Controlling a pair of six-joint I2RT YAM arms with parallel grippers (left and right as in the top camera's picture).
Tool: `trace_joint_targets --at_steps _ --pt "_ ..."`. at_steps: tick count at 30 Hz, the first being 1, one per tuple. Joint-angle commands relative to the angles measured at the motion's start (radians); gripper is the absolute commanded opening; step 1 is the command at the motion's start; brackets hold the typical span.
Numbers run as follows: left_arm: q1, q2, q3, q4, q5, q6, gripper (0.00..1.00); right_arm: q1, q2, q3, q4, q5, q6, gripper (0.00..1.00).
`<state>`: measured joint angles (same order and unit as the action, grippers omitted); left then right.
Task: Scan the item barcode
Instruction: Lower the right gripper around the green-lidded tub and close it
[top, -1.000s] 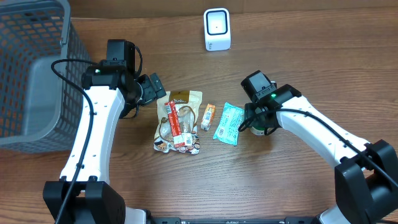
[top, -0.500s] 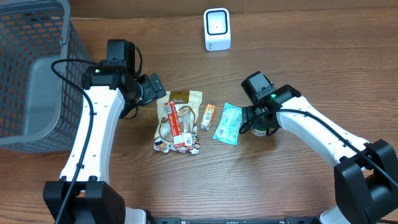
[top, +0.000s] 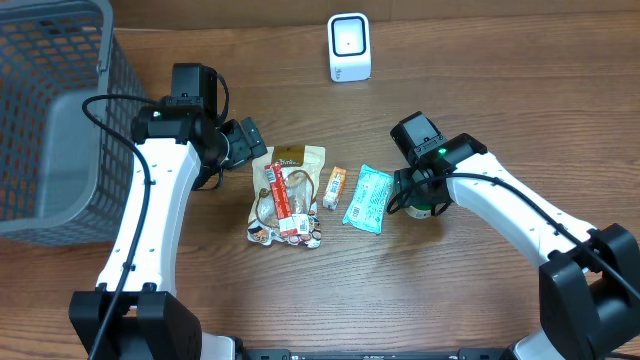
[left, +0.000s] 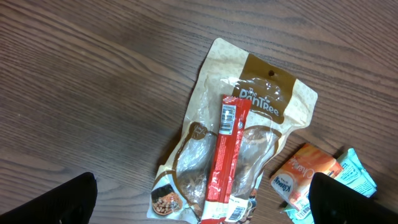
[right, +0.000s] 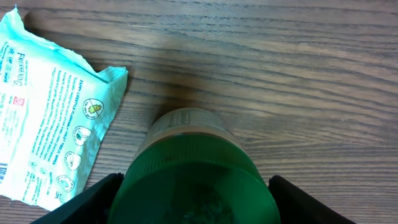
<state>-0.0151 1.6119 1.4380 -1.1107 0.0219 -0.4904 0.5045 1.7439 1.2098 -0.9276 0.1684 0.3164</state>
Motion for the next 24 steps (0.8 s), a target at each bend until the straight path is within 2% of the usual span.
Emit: trace_joint_targets --at_steps 1,7,24 --pt "0.002 -0.017 0.006 0.000 -0.003 0.023 1.00 -0.005 0.003 0.023 0.002 0.003 -0.004 0.75" --pt "0.002 -0.017 0.006 0.000 -0.003 0.023 1.00 -0.005 0.037 0.018 0.006 0.003 -0.004 0.81" --pt "0.002 -0.017 0.006 0.000 -0.003 0.023 1.00 -0.005 0.065 -0.020 0.067 0.003 -0.005 0.80"
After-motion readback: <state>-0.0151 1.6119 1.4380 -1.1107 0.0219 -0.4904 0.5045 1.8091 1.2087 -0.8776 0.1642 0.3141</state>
